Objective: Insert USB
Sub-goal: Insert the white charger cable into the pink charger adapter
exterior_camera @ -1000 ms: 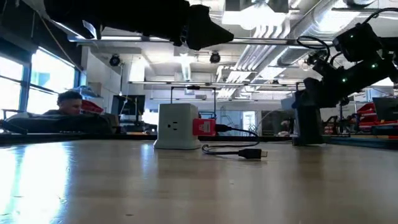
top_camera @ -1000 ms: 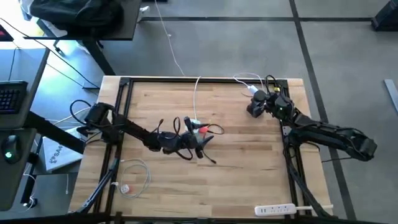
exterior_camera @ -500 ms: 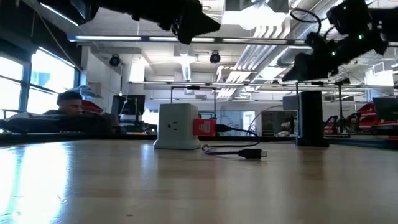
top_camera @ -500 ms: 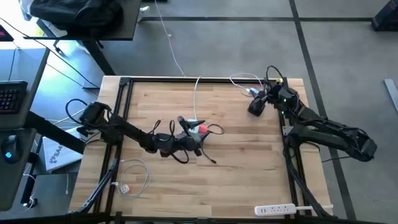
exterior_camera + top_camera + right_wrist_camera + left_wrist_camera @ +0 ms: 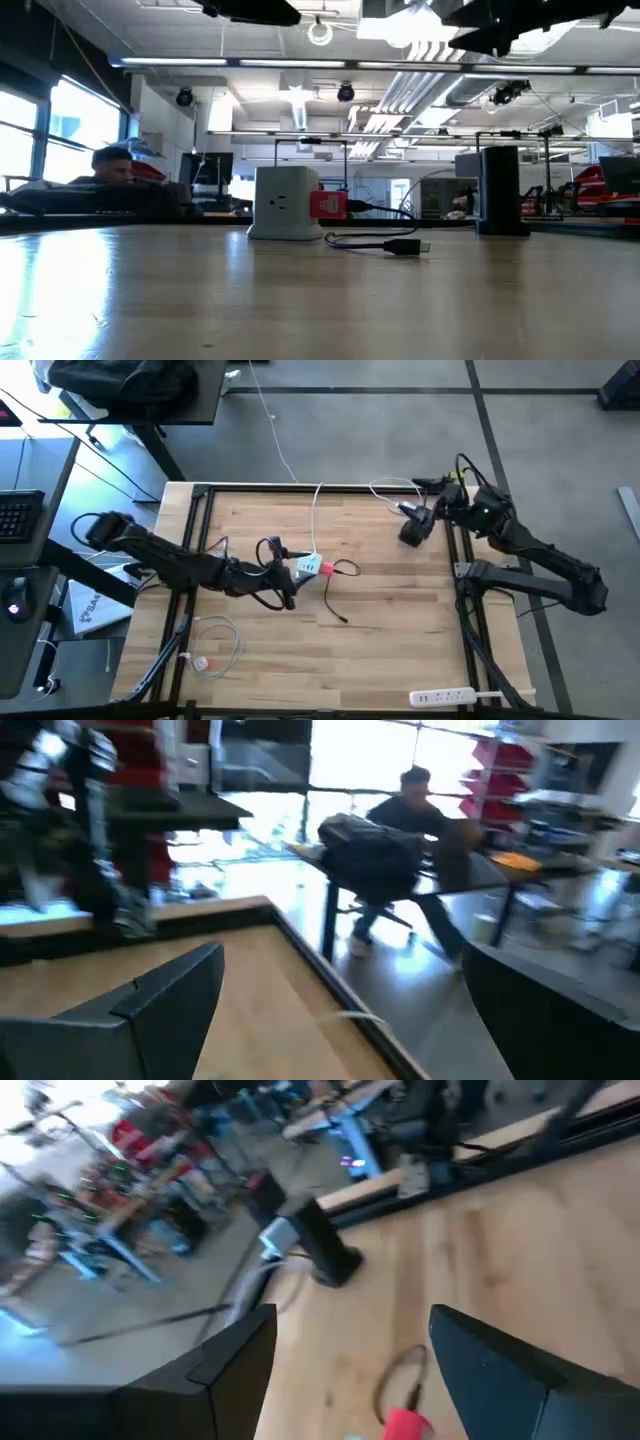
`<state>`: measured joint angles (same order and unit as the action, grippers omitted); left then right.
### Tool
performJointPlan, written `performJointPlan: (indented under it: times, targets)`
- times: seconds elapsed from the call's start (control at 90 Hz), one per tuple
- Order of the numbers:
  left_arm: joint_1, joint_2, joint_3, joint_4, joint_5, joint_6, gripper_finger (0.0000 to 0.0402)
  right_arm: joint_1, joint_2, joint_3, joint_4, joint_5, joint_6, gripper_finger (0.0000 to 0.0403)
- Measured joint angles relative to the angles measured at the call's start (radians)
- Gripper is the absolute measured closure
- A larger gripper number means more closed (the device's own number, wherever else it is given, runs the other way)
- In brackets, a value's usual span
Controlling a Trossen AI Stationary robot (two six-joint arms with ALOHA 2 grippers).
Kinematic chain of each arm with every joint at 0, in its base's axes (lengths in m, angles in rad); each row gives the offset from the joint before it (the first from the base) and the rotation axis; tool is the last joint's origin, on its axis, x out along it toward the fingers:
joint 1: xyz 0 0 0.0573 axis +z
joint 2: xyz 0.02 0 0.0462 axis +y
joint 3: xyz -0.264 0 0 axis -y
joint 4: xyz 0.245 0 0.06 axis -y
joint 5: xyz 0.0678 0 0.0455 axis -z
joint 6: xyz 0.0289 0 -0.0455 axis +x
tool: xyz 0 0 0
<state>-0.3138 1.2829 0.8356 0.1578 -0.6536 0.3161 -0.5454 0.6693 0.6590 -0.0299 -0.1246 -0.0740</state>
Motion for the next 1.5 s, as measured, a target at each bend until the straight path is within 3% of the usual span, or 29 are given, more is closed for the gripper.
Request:
performJointPlan:
  times: [0.2,0.5,0.667,0.922,1.211,1.344,1.5]
  targets:
    - [-0.062,-0.085,0.004,-0.110,-0.055,-0.066,0.0161,0.031,0.038,-0.002,0.027,0.045,0.007,0.0029]
    - [-0.170,-0.165,0.136,-0.637,0.014,-0.444,0.0161,0.088,0.152,-0.002,0.233,0.014,0.103,0.0029]
    - [-0.204,-0.176,0.185,-0.762,0.029,-0.594,0.0161,0.172,0.275,-0.002,0.353,-0.020,0.119,0.0029]
    - [-0.220,-0.174,0.187,-0.807,0.268,-0.754,0.0161,0.325,0.496,0.005,0.613,-0.036,0.071,0.0029]
    - [-0.219,-0.170,0.184,-1.170,0.309,-1.152,0.0161,0.516,0.691,0.126,0.525,0.035,0.021,0.0029]
    - [-0.219,-0.170,0.184,-1.219,0.336,-1.203,0.0161,0.615,0.790,0.193,0.481,0.107,-0.012,0.0029]
    - [-0.228,-0.166,0.177,-1.204,0.338,-1.178,0.0161,0.674,0.900,0.281,0.481,0.119,-0.073,0.0029]
